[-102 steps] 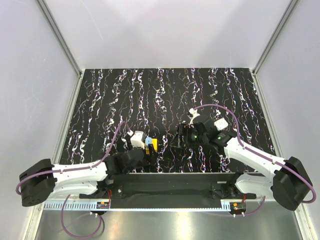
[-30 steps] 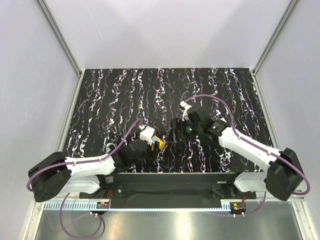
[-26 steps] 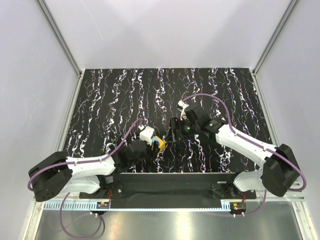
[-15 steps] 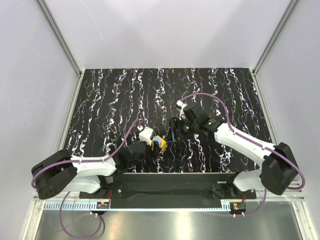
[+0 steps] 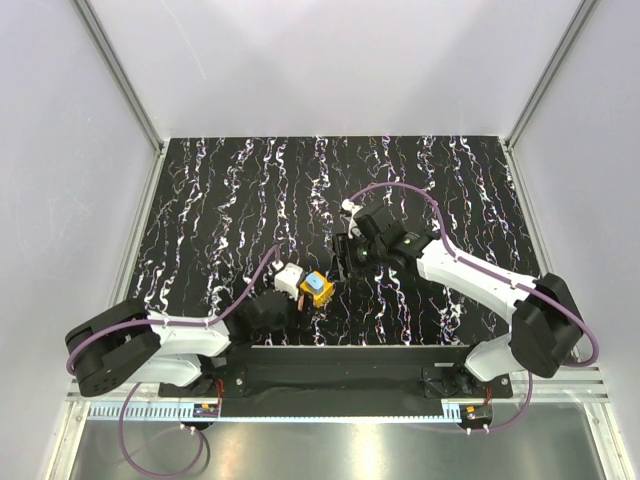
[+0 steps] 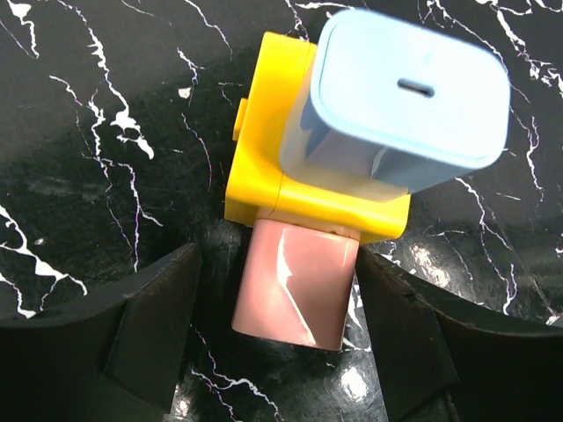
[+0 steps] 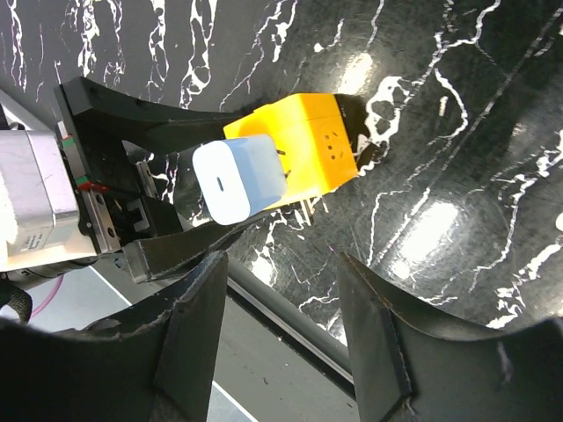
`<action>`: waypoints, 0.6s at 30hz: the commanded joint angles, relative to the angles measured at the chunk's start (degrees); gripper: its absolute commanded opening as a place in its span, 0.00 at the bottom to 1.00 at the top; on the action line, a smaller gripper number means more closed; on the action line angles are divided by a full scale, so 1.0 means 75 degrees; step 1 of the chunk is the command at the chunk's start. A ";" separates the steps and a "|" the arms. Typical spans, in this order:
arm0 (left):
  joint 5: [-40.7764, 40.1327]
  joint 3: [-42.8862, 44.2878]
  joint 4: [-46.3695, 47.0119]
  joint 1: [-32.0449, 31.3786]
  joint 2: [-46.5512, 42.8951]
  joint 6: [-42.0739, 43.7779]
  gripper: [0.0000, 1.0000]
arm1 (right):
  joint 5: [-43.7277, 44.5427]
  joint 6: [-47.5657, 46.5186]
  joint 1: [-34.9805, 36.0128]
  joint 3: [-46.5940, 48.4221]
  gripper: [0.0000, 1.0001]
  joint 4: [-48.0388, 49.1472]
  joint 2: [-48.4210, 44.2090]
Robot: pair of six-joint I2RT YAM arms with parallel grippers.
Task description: Pull the plug off the socket
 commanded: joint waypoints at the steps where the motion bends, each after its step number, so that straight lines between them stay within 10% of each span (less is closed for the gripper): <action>1: 0.0086 -0.0090 0.0903 -0.0001 -0.0206 0.0073 0.75 | 0.0082 -0.0091 0.0187 0.0395 0.60 0.0006 0.0121; 18: 0.0191 0.0144 0.1161 -0.0013 0.0157 0.0156 0.66 | 0.0070 -0.0044 0.0410 0.0676 0.60 0.0018 0.0296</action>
